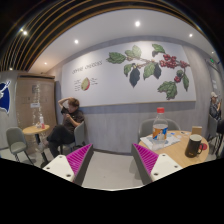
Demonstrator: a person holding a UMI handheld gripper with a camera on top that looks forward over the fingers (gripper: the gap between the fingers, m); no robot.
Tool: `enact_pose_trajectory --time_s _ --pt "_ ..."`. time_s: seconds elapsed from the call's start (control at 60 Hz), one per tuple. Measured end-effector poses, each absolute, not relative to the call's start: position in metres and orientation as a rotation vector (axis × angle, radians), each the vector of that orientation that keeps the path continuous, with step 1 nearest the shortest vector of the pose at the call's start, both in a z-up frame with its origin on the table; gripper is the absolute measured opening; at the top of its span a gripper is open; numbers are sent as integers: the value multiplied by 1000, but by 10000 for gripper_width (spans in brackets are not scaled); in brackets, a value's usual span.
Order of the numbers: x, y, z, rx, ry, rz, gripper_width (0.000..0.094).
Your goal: Pour water
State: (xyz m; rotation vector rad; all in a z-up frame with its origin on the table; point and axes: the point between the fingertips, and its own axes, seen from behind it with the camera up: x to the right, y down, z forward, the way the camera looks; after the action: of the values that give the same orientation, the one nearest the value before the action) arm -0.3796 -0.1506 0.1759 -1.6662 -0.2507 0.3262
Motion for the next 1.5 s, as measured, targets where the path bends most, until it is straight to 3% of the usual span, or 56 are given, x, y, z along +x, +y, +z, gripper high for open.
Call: enact_pose_trajectory --time_s 0.567,0.783,1.1,1.167,1.2,1.217,1.5 --pt "-306 -114 182 -1592 -187 147 814" --pt "-235 -34 180 -1573 -133 4 810" --pt "-222 66 156 -1608 -75 44 813" --pt "-216 74 154 -1594 -81 -3 737" --pt "-219 83 152 -1586 -83 -18 578" --pt "-219 85 151 -1583 -80 -22 544" --pt "-207 83 150 -1563 -32 23 456"
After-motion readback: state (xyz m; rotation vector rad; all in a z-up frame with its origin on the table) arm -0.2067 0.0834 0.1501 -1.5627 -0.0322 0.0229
